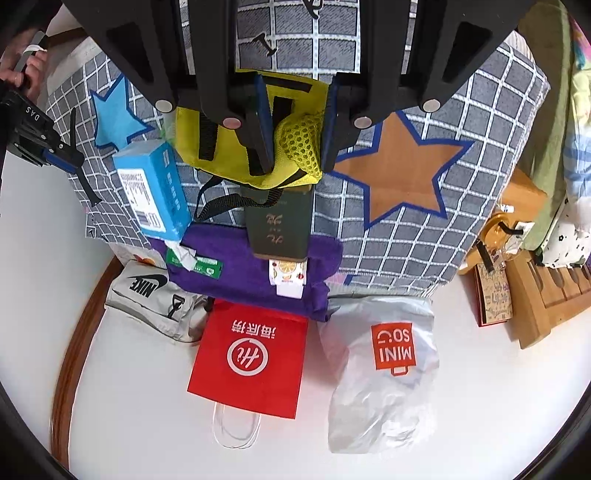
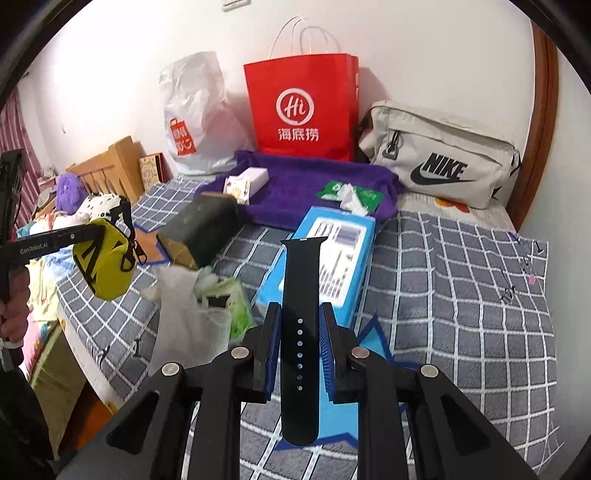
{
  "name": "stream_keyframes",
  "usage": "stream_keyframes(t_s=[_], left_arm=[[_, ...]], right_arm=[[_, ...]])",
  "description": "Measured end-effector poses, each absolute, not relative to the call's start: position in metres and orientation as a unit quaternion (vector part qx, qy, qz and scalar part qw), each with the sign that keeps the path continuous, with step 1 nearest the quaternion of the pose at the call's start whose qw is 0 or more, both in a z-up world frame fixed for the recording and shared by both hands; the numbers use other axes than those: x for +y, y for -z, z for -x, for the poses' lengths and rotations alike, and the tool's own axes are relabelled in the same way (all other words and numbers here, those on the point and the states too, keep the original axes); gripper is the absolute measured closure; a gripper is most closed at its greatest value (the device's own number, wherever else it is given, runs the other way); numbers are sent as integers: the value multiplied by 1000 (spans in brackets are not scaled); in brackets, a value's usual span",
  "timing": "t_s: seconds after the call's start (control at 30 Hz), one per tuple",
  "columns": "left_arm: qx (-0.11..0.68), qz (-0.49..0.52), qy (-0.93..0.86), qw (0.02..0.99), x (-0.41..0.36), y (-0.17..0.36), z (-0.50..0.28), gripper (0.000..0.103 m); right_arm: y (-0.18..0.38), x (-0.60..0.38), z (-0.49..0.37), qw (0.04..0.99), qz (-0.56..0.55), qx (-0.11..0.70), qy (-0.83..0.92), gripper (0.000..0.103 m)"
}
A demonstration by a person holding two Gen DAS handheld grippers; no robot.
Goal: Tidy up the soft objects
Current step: 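Carry the yellow bag over the purple towel while the right tool carries the watch strap there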
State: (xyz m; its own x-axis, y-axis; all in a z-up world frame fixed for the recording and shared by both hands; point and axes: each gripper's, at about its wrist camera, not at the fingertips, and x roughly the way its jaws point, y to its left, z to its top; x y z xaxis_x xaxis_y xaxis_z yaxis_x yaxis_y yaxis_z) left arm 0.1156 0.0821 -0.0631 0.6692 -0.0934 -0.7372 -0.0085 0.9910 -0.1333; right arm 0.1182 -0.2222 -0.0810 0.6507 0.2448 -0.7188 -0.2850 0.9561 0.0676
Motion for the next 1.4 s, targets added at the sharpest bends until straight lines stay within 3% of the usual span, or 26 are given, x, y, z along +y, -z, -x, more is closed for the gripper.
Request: stream_keyframes(t_s=[0.7,1.4], left_arm=[[404,71,23,912,76,43,-180,80],[422,85,35,902,63,56,-269,80]], right_arm=[[50,-225,-193,918,4,371,-140,83],[44,-226,-283,921,-16,363,-136,83]])
